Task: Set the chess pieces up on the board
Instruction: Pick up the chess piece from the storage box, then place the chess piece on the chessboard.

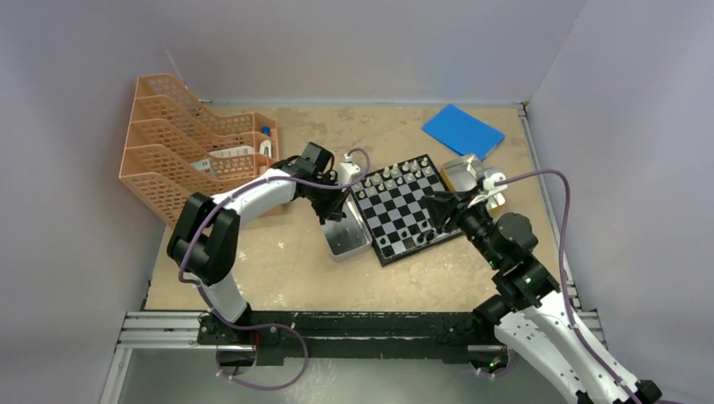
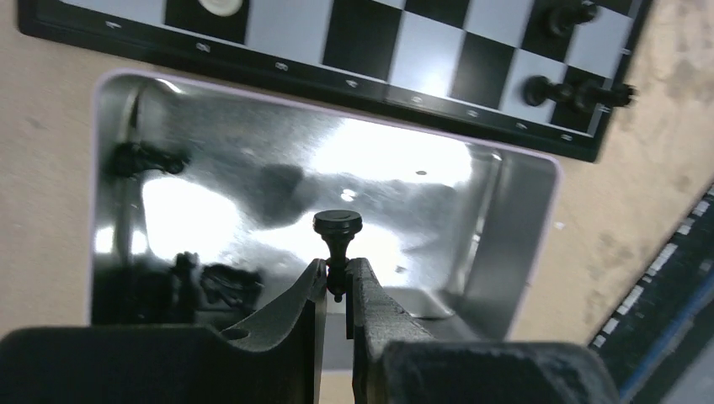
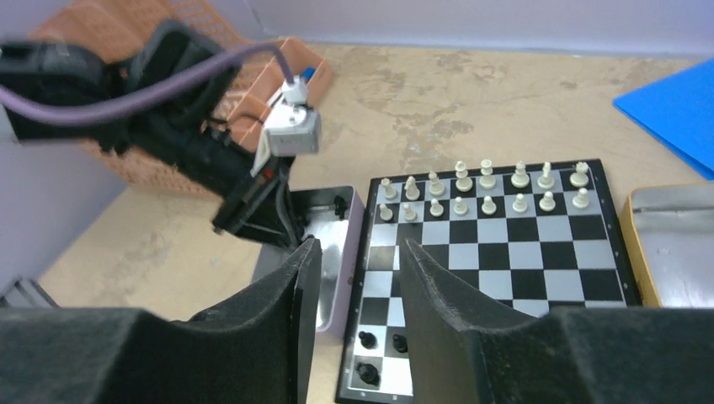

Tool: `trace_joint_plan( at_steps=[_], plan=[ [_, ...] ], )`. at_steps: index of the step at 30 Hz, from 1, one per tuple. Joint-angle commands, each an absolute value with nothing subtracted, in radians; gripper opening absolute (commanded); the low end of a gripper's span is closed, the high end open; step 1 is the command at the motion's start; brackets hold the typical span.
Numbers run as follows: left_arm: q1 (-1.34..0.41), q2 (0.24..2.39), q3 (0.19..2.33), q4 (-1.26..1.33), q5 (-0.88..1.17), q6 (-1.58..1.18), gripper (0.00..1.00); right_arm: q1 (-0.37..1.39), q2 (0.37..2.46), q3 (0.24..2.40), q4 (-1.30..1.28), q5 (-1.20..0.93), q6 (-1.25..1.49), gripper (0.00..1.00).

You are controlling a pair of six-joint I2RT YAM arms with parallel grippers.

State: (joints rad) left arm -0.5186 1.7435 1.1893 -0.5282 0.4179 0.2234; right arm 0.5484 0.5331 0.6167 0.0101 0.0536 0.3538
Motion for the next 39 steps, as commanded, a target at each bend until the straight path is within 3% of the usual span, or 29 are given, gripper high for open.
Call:
trace_joint_plan(
  at_steps=[1, 3, 9, 16, 20, 27, 39],
  plan=[
    [-0.523, 1.613, 1.219, -0.638, 0.597, 0.112, 0.0, 0.546, 0.524, 0.523, 0.198, -0.176, 0.147, 0.4],
    [-0.522, 1.56, 1.2, -0.64, 0.659, 0.082, 0.0, 0.546, 0.526, 0.503, 0.248, -0.298, 0.101, 0.38],
    [-0.52, 1.434, 1.149, -0.619, 0.767, 0.013, 0.0, 0.547, 0.598, 0.57, 0.291, -0.36, -0.011, 0.43],
    [-0.521, 1.37, 1.164, -0.646, 0.815, -0.029, 0.0, 0.619, 0.767, 0.675, 0.217, -0.429, -0.394, 0.5],
    [-0.521, 1.352, 1.159, -0.644, 0.838, -0.044, 0.0, 0.759, 0.839, 0.693, 0.243, -0.33, -0.518, 0.57],
    [-0.521, 1.344, 1.13, -0.625, 0.881, -0.061, 0.0, 0.924, 0.986, 0.734, 0.243, -0.197, -0.674, 0.57],
    [-0.521, 1.35, 1.135, -0.659, 0.912, -0.052, 0.0, 0.999, 1.11, 0.77, 0.227, -0.18, -0.89, 0.54]
  ],
)
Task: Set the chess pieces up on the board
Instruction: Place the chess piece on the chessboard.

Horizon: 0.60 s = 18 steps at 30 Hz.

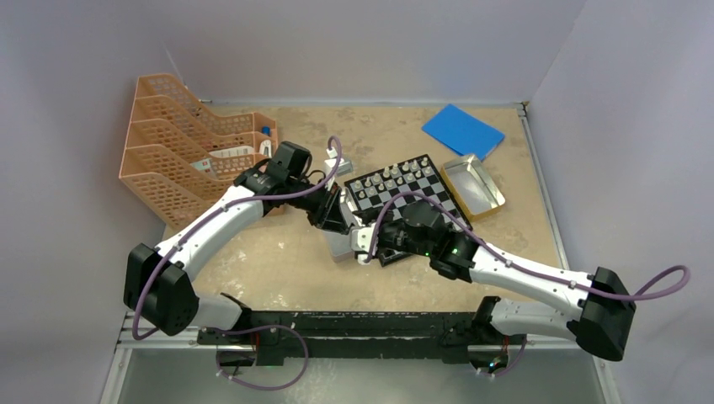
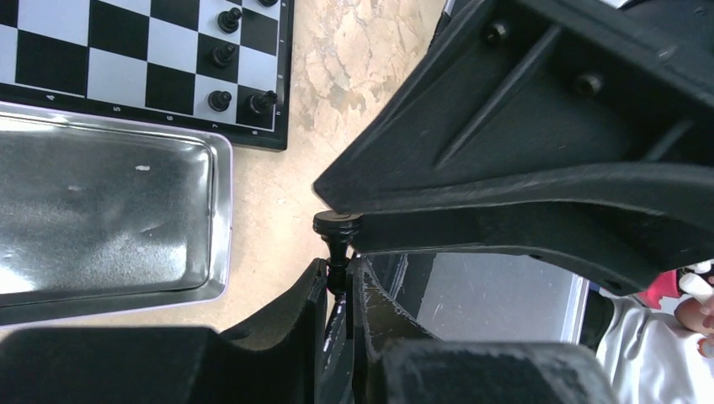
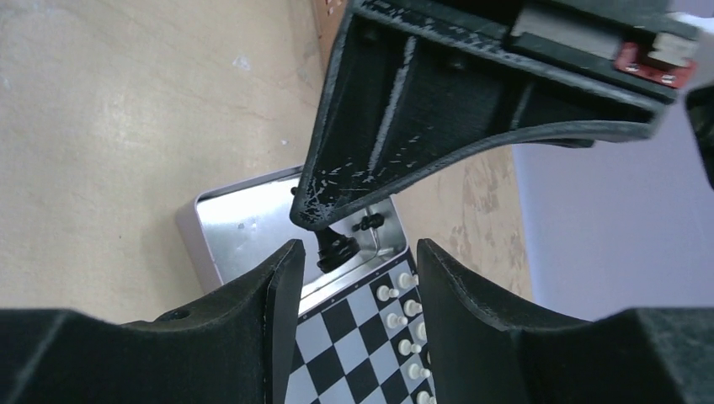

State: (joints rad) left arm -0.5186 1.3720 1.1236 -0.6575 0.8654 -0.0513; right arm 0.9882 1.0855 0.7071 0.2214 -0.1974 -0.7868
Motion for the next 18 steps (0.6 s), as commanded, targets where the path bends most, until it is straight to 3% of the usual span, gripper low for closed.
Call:
trace_joint_plan(
  at_steps=[1, 5, 12, 17, 18],
  plan=[
    [-0.52, 1.351, 1.138, -0.663, 0.918, -0.051, 0.0, 1.002, 1.12, 0.775, 0.217, -0.179, -0.902, 0.54],
    [-0.521, 1.354, 1.151, -0.675, 0.928, -0.048, 0.0, 1.014, 1.136, 0.779, 0.213, -0.175, -0.934, 0.48],
    [-0.521, 1.356, 1.18, -0.694, 0.923, -0.056, 0.0, 1.02, 1.139, 0.766, 0.223, -0.21, -0.936, 0.25],
    [-0.515, 1.333, 1.187, -0.678, 0.898, -0.115, 0.0, 1.022, 1.132, 0.756, 0.259, -0.201, -0.865, 0.14],
    [-0.514, 1.32, 1.186, -0.666, 0.896, -0.13, 0.06, 1.02, 1.133, 0.756, 0.279, -0.193, -0.832, 0.12]
  ],
)
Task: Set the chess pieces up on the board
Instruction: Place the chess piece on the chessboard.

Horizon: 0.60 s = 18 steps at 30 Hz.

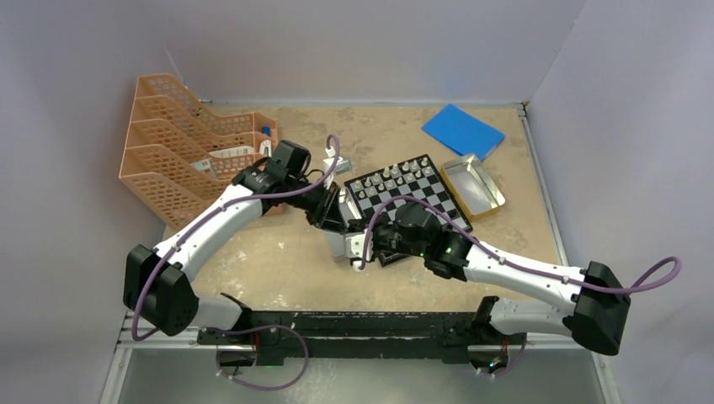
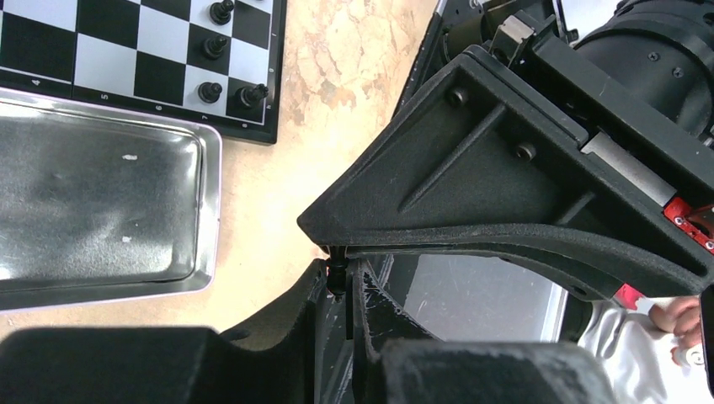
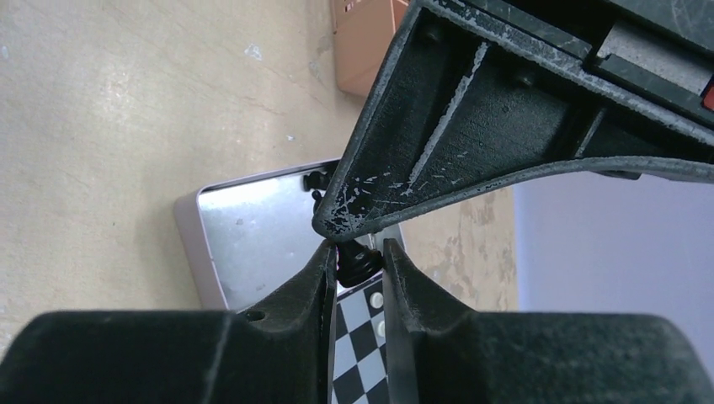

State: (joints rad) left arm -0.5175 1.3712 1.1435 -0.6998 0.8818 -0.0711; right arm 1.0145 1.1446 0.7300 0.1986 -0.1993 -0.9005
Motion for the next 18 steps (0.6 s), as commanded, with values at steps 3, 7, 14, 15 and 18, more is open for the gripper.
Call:
trace_joint_plan(
  at_steps=[3, 7, 14, 15, 18],
  plan=[
    [-0.512, 1.275, 1.188, -0.638, 0.835, -0.191, 0.17, 1.02, 1.128, 0.741, 0.374, -0.186, -0.688, 0.08],
    [-0.509, 1.154, 1.164, -0.529, 0.611, -0.361, 0.38, 1.02, 1.079, 0.658, 0.559, -0.217, -0.444, 0.05],
    [-0.509, 0.995, 1.143, -0.449, 0.626, -0.414, 0.49, 1.019, 1.049, 0.622, 0.725, -0.04, 0.022, 0.0],
    [-0.509, 0.986, 1.14, -0.451, 0.635, -0.413, 0.5, 1.018, 1.053, 0.627, 0.725, -0.021, 0.086, 0.0],
    [-0.509, 0.975, 1.124, -0.459, 0.658, -0.41, 0.52, 1.018, 1.061, 0.628, 0.75, -0.004, 0.207, 0.0]
  ],
)
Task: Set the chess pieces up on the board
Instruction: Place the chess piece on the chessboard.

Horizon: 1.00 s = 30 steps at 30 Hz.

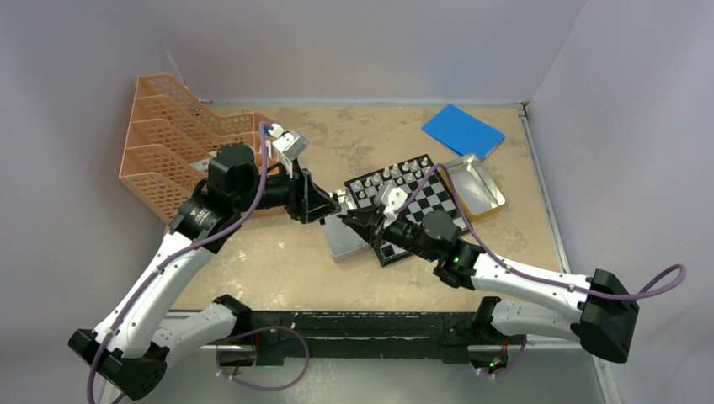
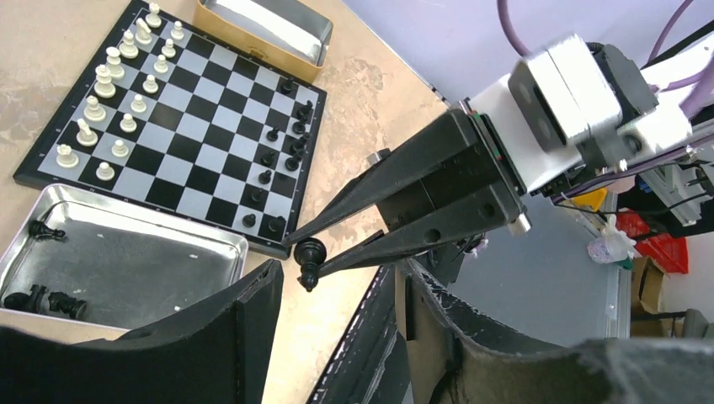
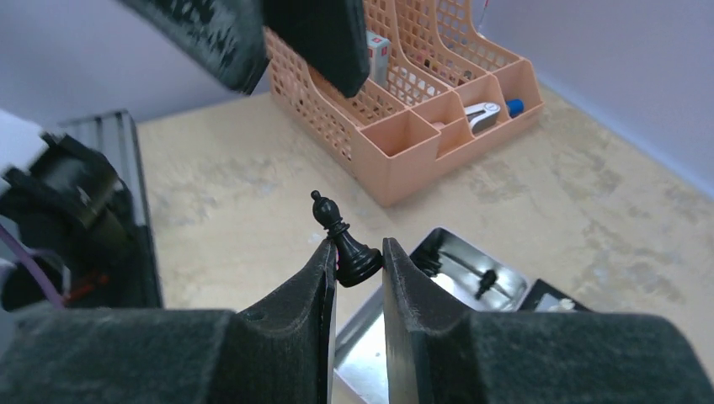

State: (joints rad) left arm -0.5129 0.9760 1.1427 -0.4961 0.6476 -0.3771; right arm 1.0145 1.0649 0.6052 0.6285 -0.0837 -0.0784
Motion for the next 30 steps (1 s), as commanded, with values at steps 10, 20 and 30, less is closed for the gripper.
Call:
trace_joint_plan(
  at_steps=[10, 20, 30],
  plan=[
    [-0.509, 0.984, 1.067, -0.423, 0.647, -0.426, 0.52, 1.019, 1.076, 0.6, 0.89, 0.04, 0.409, 0.0],
    [-0.509, 0.992, 1.072, -0.359, 0.623, -0.465, 0.5, 1.017, 1.09, 0.607, 0.853, 0.063, 0.43, 0.0],
    [-0.509, 0.997, 1.056, -0.31, 0.624, -0.506, 0.28, 1.018, 1.089, 0.608, 0.831, 0.068, 0.429, 0.0]
  ],
)
